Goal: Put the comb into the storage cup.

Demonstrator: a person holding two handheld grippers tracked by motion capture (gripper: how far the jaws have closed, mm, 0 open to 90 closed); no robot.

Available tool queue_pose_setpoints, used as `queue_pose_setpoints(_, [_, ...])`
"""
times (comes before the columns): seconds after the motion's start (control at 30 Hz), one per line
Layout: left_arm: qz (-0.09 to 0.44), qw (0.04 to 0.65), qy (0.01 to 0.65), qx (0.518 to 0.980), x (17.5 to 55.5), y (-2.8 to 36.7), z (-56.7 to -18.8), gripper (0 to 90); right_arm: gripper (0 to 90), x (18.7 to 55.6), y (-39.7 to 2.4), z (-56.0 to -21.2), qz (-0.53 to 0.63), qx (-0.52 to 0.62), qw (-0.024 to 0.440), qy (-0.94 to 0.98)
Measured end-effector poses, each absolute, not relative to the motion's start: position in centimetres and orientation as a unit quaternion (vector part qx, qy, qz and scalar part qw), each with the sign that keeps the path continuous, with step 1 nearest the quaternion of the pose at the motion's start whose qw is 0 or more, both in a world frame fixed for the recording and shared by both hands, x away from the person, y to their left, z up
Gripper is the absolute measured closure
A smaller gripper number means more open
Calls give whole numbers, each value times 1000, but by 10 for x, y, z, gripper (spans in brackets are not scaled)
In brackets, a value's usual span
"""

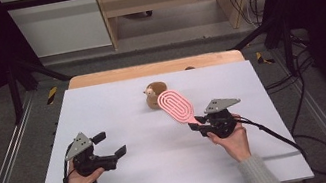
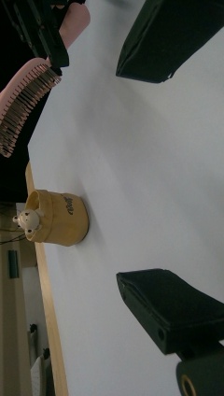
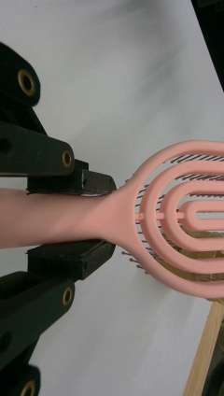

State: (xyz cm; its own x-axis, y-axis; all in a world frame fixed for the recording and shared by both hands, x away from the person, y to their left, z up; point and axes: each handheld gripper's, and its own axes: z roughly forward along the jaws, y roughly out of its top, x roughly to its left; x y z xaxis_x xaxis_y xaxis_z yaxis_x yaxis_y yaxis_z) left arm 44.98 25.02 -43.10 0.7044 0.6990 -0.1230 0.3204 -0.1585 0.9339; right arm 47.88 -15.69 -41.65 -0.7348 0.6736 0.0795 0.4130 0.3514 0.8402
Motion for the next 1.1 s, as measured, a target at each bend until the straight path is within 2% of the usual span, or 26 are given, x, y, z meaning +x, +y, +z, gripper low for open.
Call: queue_pose_setpoints(1.1, [140, 565, 340, 739, 459, 216, -421, 30, 693, 470, -147, -414, 489, 313, 124, 805])
